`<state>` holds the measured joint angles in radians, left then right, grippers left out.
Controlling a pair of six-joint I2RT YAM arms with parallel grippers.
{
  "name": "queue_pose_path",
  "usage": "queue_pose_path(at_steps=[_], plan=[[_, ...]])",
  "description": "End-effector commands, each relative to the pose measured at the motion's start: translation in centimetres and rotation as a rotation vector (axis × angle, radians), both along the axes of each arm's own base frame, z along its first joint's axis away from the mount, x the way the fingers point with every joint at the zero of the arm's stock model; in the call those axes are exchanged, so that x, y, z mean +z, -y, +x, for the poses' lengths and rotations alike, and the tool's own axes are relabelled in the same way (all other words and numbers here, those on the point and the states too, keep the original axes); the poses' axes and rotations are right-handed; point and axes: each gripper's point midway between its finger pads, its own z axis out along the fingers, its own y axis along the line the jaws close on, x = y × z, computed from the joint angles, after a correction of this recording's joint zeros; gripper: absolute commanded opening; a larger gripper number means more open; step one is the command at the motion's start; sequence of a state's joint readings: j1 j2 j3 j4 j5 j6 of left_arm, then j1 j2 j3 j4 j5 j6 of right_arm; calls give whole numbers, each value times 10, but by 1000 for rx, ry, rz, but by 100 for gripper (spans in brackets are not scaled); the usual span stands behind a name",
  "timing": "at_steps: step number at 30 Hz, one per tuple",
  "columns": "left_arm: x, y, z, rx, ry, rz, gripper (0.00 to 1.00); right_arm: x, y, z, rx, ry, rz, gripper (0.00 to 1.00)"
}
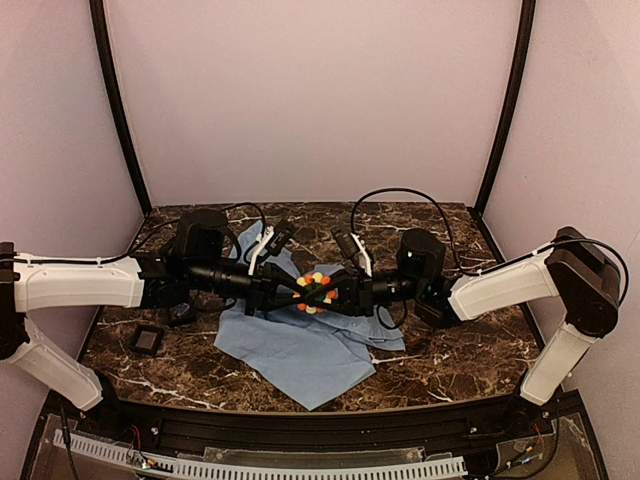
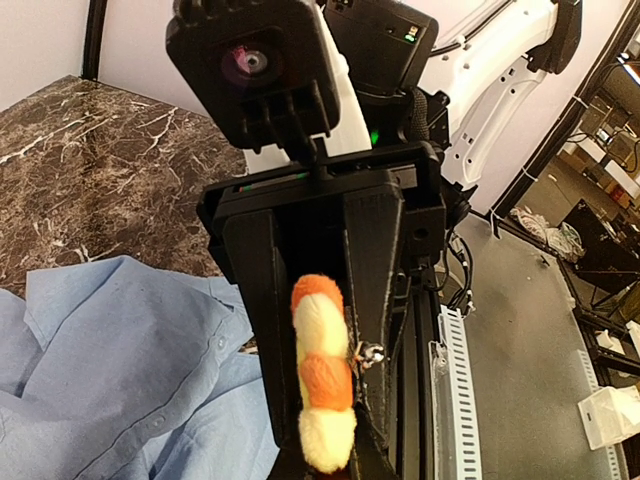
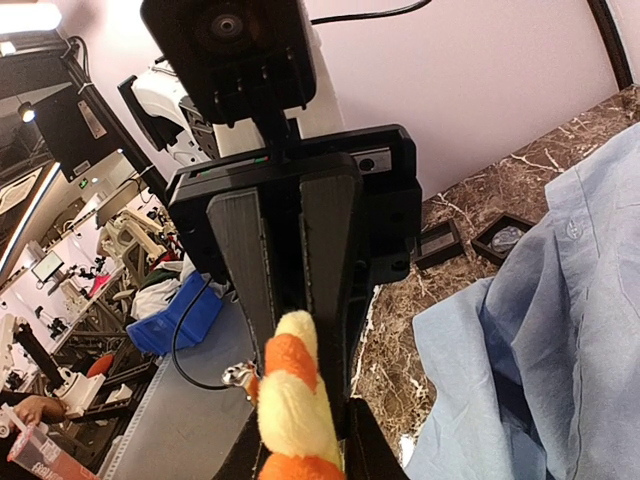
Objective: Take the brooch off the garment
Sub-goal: Close the brooch securely.
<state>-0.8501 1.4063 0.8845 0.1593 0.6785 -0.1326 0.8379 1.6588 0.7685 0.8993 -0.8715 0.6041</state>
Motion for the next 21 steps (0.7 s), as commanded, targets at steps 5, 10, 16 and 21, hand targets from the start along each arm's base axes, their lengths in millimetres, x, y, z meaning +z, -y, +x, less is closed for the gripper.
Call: queue_pose_path(at_steps=[5,10,16,21], plan=[[12,-7,-34,-141,19,-16,1,-16,29,61,-236,-122,-22,16],[11,-7,-34,-137,21,-14,1,-16,32,64,-250,-135,-12,16],[12,-7,-34,-140,22,-16,1,-22,34,71,-265,-171,-22,15],[12,-7,-35,-140,23,-15,1,-22,35,71,-252,-181,-11,15]])
